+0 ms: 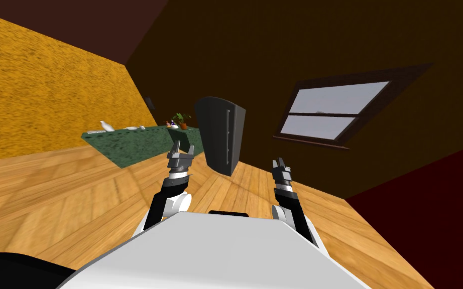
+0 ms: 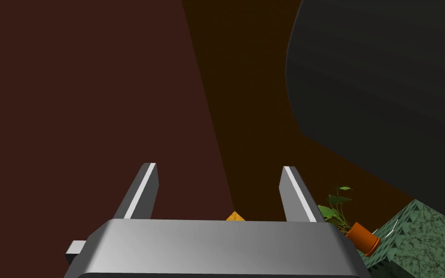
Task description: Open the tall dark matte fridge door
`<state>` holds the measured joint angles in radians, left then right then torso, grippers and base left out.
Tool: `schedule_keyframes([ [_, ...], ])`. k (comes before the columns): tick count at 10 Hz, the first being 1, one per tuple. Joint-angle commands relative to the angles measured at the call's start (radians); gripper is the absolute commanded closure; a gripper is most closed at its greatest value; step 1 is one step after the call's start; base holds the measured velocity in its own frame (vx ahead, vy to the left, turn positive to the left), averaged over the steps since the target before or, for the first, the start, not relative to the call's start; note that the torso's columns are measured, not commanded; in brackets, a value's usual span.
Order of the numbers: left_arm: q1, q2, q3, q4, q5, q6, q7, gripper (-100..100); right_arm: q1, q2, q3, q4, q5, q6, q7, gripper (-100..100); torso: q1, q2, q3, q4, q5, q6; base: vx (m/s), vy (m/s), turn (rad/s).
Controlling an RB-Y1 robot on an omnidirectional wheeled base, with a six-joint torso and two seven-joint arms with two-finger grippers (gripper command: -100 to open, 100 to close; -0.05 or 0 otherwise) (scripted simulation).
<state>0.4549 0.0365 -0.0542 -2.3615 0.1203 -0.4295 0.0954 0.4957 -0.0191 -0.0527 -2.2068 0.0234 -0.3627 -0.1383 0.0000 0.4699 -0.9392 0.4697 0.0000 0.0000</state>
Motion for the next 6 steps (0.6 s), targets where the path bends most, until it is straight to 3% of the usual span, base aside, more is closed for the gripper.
schedule_keyframes([
  [1, 0.000, 0.000, 0.000, 0.000, 0.000, 0.000, 0.000, 0, 0.000, 0.000, 0.000, 0.000, 0.000, 0.000, 0.000, 0, 0.000, 0.074, -0.148, 0.074, 0.000, 0.000, 0.000, 0.000, 0.000],
  [2, 0.000, 0.000, 0.000, 0.000, 0.000, 0.000, 0.000, 0, 0.000, 0.000, 0.000, 0.000, 0.000, 0.000, 0.000, 0, 0.000, 0.148, -0.295, 0.148, 0.000, 0.000, 0.000, 0.000, 0.000],
  [3, -0.028, 0.038, 0.005, 0.028, 0.002, 0.018, 0.015, -100, 0.000, 0.000, 0.000, 0.000, 0.000, 0.000, 0.000, 0, 0.000, 0.221, -0.443, 0.221, 0.000, 0.000, 0.021, -0.037, 0.024],
  [6, -0.094, 0.089, 0.016, 0.090, 0.006, 0.060, 0.052, -100, 0.000, 0.000, 0.000, 0.000, 0.000, 0.000, 0.000, 0, -0.003, 0.264, -0.537, 0.266, -0.001, 0.000, 0.060, -0.088, 0.033],
])
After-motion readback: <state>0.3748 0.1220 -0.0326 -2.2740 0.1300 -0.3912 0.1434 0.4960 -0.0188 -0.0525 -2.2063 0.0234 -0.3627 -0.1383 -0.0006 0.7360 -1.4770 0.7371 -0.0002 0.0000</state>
